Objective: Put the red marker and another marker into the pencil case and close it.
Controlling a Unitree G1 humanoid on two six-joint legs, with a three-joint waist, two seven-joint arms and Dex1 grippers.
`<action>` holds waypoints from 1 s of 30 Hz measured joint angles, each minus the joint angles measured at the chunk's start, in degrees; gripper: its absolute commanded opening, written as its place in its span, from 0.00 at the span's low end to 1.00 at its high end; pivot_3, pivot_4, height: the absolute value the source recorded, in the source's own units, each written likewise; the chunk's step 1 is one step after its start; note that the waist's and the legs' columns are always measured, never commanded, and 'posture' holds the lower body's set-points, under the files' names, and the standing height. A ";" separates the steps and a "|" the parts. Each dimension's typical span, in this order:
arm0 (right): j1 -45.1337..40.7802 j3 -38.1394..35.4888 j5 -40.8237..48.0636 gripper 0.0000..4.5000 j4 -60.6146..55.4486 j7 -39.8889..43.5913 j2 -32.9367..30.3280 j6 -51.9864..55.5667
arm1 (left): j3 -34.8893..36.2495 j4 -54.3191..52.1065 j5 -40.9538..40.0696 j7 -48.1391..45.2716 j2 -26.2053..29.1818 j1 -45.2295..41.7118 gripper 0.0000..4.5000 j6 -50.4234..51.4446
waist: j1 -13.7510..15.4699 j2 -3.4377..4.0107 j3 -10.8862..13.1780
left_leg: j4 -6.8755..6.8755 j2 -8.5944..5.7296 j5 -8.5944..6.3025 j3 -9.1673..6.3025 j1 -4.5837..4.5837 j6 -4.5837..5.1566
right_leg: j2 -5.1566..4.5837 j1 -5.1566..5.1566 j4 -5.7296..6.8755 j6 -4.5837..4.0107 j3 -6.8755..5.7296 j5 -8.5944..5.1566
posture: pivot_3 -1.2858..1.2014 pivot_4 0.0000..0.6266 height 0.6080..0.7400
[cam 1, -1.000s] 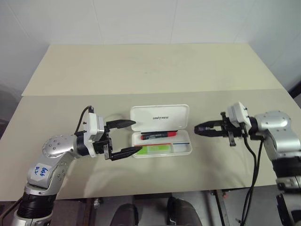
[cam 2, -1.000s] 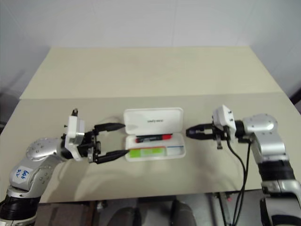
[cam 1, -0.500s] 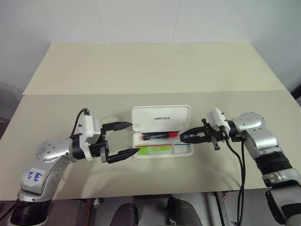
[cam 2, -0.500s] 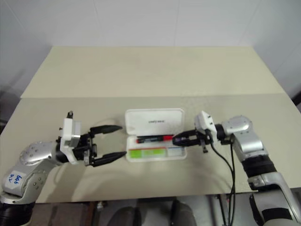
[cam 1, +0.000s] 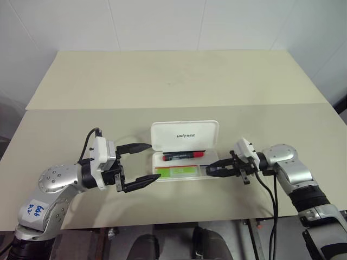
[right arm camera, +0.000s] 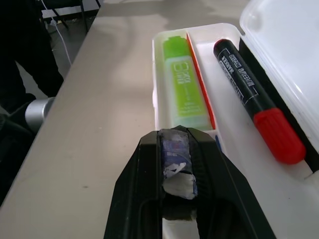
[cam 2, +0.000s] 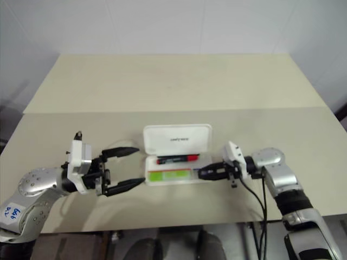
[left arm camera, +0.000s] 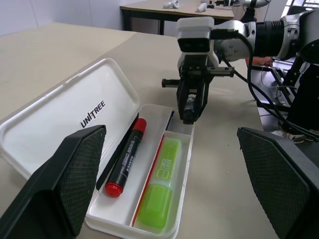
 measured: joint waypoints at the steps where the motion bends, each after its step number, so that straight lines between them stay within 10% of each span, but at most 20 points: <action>1: -0.44 0.00 -0.34 0.09 0.55 0.00 0.51 -0.13 | 0.00 0.00 0.00 0.00 0.08 -0.16 1.00 0.09 | -0.01 0.00 0.00 | 0.00 0.00 0.00 0.00 0.01 0.00 | 0.00 0.00 0.01 0.00 0.01 0.00 | 0.52 0.24 1.00; 9: -2.45 0.11 -2.56 0.09 5.60 0.24 3.13 -2.74 | 0.00 0.03 -0.01 0.20 0.14 -1.57 1.00 0.34 | -0.07 0.00 0.00 | 0.00 -0.01 0.00 0.00 0.00 0.00 | 0.00 0.00 0.02 0.00 0.00 0.00 | 0.52 0.24 1.00; 21: -6.48 1.83 -3.21 0.99 12.08 0.80 1.88 -7.81 | 0.01 0.34 0.00 0.51 0.14 -2.27 1.00 0.28 | -0.16 -0.04 -0.03 | 0.07 0.07 0.14 -0.02 0.06 -0.12 | 0.05 0.03 0.11 -0.05 0.05 0.01 | 0.52 0.24 1.00; 30: -6.16 -1.86 1.41 0.99 3.99 0.58 1.80 -2.91 | -0.08 0.43 0.07 0.58 0.09 -2.79 1.00 0.01 | 0.02 -0.03 -0.02 | 0.00 0.06 0.10 -0.12 -0.01 -0.16 | 0.04 -0.01 0.09 -0.06 0.00 0.00 | 0.52 0.24 1.00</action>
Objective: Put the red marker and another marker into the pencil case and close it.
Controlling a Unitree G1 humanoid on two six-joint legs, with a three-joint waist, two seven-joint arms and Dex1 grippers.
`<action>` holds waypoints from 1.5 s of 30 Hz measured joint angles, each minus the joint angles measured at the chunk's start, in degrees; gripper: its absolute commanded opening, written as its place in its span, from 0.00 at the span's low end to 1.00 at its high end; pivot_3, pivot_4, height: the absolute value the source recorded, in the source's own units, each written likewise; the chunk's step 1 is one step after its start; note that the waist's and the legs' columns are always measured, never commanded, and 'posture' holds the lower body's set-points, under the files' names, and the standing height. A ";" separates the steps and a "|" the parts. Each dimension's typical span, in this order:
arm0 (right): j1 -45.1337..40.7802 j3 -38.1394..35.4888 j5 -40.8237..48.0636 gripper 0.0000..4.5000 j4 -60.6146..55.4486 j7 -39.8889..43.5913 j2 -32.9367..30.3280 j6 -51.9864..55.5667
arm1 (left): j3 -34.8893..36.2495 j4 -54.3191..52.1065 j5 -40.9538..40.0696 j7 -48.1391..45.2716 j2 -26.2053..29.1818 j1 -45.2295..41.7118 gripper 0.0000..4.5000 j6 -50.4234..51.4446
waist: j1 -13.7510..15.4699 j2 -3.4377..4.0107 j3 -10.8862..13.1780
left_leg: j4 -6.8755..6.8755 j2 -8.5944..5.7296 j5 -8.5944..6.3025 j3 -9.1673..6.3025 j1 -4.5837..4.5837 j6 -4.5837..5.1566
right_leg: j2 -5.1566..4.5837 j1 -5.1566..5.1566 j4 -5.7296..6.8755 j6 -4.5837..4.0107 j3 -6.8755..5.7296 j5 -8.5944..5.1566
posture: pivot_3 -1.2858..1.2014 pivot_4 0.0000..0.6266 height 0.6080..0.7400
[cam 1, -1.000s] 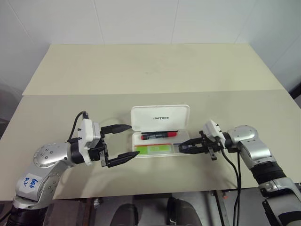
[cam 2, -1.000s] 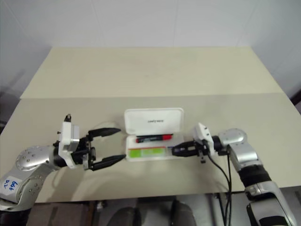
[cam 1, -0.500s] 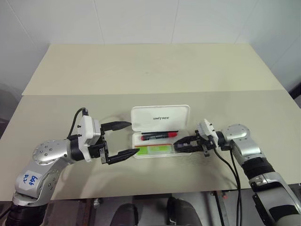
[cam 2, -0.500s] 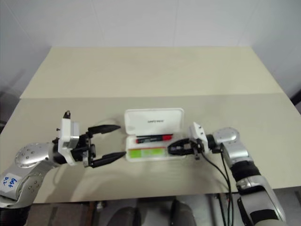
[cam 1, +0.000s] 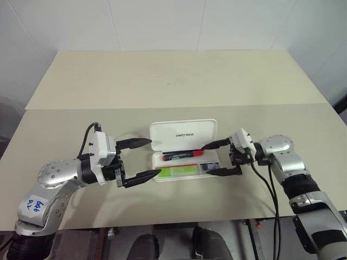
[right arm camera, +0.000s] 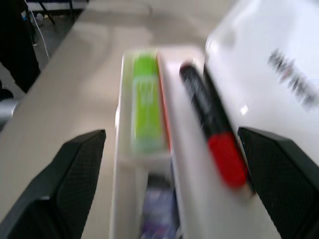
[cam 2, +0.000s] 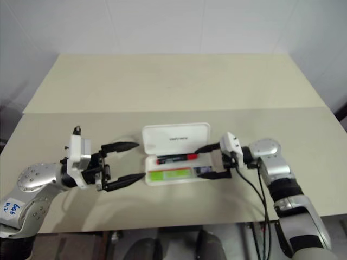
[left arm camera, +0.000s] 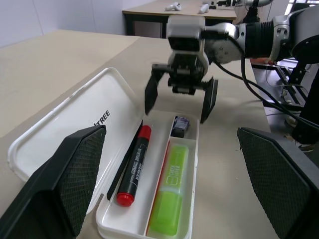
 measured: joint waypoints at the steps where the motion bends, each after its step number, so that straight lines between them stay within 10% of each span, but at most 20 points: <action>1: 0.68 -0.79 0.92 0.99 -1.87 -0.18 -0.35 1.41 | 0.00 0.03 0.02 -0.01 0.00 -0.06 1.00 -0.12 | 0.13 0.00 0.00 | -0.01 -0.01 -0.01 -0.05 -0.03 0.00 | 0.00 0.00 0.00 0.00 -0.03 0.00 | 0.52 0.24 1.00; 14: 6.08 -15.15 4.10 0.99 -6.18 -1.46 -9.83 7.63 | 2.74 5.02 0.14 -2.00 0.25 2.37 1.00 -2.22 | 0.67 0.01 0.01 | -0.02 -0.04 -0.03 -0.02 -0.02 0.04 | 0.02 0.01 -0.08 0.00 -0.01 0.00 | 0.52 0.24 1.00; 28: 9.04 -16.62 5.40 1.00 -8.95 -0.50 -12.21 6.18 | 3.24 14.31 1.45 -7.36 0.10 -1.11 0.02 -8.41 | 0.86 0.01 0.01 | -0.03 -0.03 -0.03 0.06 -0.01 0.04 | 0.02 0.00 -0.08 0.00 -0.02 0.00 | 0.52 0.24 1.00; 45: 9.50 -16.24 5.77 1.00 -15.22 -1.17 -12.00 7.99 | 2.12 28.20 14.51 10.35 -7.74 -11.57 0.01 -16.89 | 1.54 0.00 0.00 | -0.02 -0.08 -0.02 0.05 -0.01 0.05 | 0.01 0.03 -0.06 0.02 -0.05 0.01 | 0.52 0.24 1.00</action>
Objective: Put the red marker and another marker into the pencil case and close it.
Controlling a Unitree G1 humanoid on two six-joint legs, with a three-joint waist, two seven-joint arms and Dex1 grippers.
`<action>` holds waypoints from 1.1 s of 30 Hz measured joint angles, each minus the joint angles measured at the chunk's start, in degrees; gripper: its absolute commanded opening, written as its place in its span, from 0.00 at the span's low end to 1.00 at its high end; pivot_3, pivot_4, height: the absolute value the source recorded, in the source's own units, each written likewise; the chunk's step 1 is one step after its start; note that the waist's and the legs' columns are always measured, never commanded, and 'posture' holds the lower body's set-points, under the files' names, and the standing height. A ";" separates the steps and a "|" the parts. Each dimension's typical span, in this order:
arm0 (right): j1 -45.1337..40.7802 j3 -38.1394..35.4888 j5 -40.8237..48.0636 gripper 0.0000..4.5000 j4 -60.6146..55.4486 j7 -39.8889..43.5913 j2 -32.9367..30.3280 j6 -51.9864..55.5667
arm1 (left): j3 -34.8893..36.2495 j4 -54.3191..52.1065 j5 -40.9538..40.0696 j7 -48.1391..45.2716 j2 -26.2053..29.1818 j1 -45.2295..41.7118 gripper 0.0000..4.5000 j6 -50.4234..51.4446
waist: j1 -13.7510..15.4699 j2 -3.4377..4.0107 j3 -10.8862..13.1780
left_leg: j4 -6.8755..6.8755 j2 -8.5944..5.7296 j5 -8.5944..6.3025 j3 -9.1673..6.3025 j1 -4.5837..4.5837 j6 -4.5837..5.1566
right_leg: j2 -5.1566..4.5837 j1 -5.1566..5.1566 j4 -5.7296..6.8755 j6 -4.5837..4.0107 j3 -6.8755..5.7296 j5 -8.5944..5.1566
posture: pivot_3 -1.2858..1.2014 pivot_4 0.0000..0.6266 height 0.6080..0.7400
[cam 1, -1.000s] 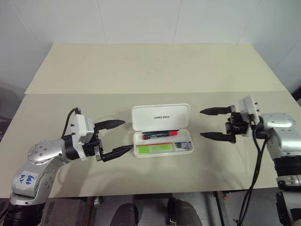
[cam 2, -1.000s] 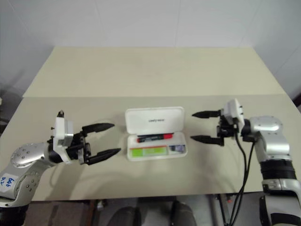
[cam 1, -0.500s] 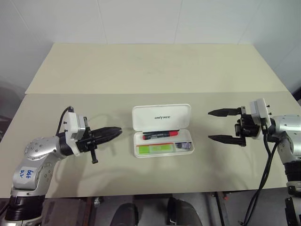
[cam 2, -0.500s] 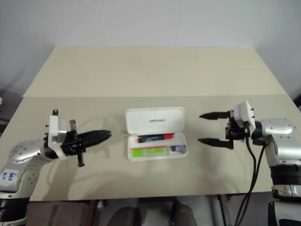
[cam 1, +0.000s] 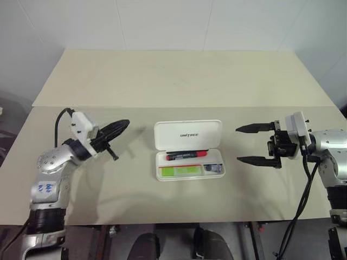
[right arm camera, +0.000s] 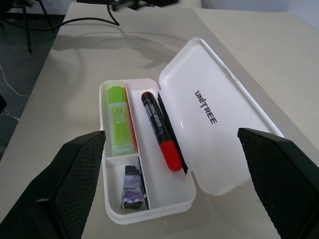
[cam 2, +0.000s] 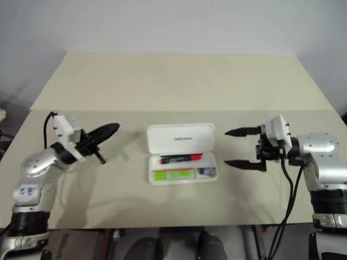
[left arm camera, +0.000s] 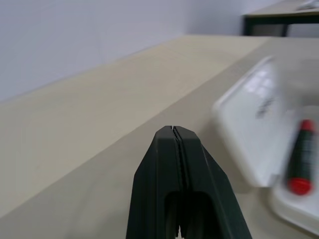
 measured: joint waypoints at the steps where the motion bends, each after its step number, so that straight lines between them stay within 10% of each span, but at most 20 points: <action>1: 0.20 0.01 -0.03 1.00 -0.11 -0.15 0.00 0.08 | -1.46 1.32 1.53 1.31 -1.07 -1.07 0.01 0.71 | 0.05 -0.01 0.00 | 0.00 -0.02 0.00 0.00 0.00 0.00 | -0.01 0.01 0.00 0.00 0.00 0.00 | 0.52 0.24 1.00; 33: 2.59 -0.02 -0.13 1.00 -2.65 -3.97 1.72 1.20 | -16.81 -1.23 5.62 -17.56 -0.77 -5.69 0.01 -2.40 | -0.01 -0.06 0.02 | 0.03 -0.01 0.01 0.01 -0.01 0.01 | 0.00 0.00 -0.03 0.01 -0.02 0.00 | 0.52 0.24 1.00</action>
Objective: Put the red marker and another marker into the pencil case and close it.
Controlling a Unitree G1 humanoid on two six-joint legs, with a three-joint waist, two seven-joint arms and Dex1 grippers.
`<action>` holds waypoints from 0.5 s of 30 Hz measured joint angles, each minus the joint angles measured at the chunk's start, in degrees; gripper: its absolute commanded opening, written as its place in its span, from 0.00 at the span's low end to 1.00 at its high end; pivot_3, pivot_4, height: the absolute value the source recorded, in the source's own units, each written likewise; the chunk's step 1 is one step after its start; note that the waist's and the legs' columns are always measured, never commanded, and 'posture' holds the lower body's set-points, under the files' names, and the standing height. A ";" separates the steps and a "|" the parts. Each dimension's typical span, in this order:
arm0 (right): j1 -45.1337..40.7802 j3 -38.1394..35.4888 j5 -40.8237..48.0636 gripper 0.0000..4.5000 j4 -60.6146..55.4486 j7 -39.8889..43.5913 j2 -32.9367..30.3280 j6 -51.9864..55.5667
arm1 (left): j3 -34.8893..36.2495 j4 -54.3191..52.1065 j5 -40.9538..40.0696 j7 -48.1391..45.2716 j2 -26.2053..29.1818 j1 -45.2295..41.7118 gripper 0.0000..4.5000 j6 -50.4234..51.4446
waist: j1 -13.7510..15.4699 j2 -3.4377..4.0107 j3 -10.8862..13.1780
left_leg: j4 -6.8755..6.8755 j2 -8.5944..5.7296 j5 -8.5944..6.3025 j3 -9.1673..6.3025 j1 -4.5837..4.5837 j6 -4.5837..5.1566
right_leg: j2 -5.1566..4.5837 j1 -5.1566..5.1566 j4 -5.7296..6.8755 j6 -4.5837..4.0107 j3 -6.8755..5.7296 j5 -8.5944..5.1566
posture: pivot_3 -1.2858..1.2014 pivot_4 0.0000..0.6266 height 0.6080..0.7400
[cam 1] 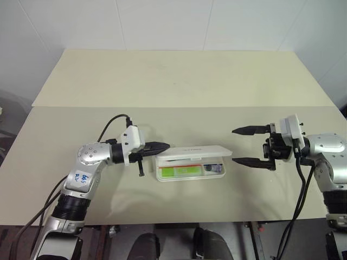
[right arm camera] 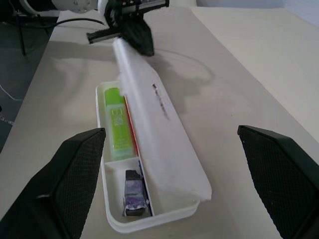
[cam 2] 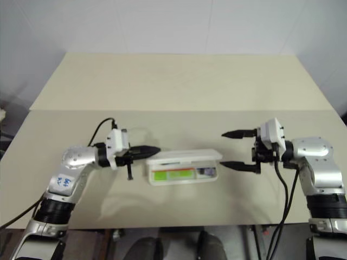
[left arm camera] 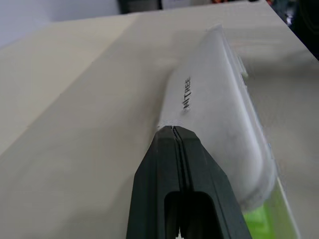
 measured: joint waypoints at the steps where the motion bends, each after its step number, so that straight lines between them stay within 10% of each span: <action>1: 0.45 -0.01 0.00 1.00 -0.44 -0.28 0.01 0.02 | -0.60 -0.01 0.51 -0.39 0.14 0.00 0.01 0.00 | -0.01 0.00 0.00 | 0.00 0.00 0.00 0.00 0.00 0.00 | 0.00 0.00 0.00 0.00 0.00 0.00 | 0.52 0.24 1.00; 15: 11.99 -4.91 2.01 1.00 -11.88 -5.15 -0.54 4.03 | -9.45 -0.15 7.82 4.99 -2.98 -5.50 0.01 16.04 | 0.48 -0.06 -0.06 | 0.04 -0.01 0.01 -0.02 0.08 0.03 | 0.01 0.06 0.04 0.00 0.07 0.00 | 0.52 0.24 1.00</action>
